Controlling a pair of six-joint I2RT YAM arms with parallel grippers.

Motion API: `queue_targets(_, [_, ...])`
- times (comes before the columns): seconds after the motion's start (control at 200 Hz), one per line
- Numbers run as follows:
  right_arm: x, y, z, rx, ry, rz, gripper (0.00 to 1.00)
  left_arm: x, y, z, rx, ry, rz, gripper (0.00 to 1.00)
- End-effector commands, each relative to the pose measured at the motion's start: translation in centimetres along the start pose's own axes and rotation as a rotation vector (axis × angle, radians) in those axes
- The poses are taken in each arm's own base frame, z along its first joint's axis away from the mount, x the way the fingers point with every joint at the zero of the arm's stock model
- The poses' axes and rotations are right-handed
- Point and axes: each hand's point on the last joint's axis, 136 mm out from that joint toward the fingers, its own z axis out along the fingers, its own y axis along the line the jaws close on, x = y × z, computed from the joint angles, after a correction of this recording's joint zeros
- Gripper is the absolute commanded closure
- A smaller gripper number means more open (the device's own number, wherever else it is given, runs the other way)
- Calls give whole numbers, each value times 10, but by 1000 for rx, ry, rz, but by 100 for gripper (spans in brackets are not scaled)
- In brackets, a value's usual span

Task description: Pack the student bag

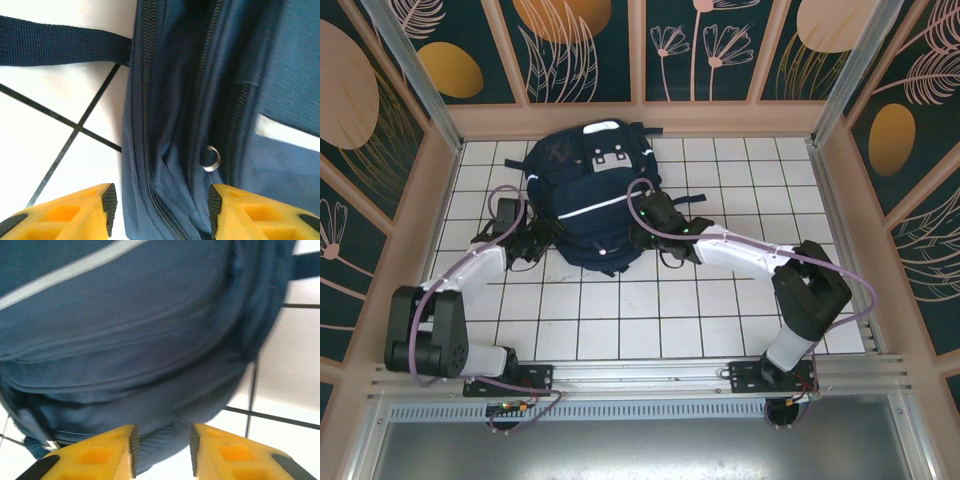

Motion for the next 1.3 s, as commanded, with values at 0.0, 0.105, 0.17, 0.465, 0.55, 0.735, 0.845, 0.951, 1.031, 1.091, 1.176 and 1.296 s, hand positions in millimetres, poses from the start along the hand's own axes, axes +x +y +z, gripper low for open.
queue_targets(0.0, [3,30,3,-45,47,-53,63,17,-1,-10,44,33,-26,46])
queue_targets(0.105, [4,51,14,-62,79,-98,63,29,-5,-11,83,46,-31,45])
queue_targets(0.17, [5,60,23,-69,103,-115,63,37,-6,-5,90,67,-25,45])
queue_targets(0.465, [17,84,55,-47,199,-204,57,63,4,20,47,140,-21,49])
queue_targets(0.55, [28,87,59,-57,243,-210,57,62,2,22,59,134,-26,50])
queue_targets(0.735, [37,75,57,21,260,-238,68,62,4,24,51,134,-26,51])
queue_targets(0.845, [40,62,49,71,260,-238,82,64,8,25,43,136,-28,51])
queue_targets(0.951, [47,51,42,98,264,-230,95,64,10,26,39,130,-35,51])
queue_targets(1.031, [49,38,35,143,259,-219,95,64,11,25,38,129,-38,50])
queue_targets(1.091, [48,30,27,177,248,-208,95,64,11,25,39,126,-42,51])
queue_targets(1.176, [50,21,16,203,249,-188,95,63,13,24,30,118,-46,51])
queue_targets(1.296, [61,20,0,158,265,-151,96,61,11,23,41,106,-53,51])
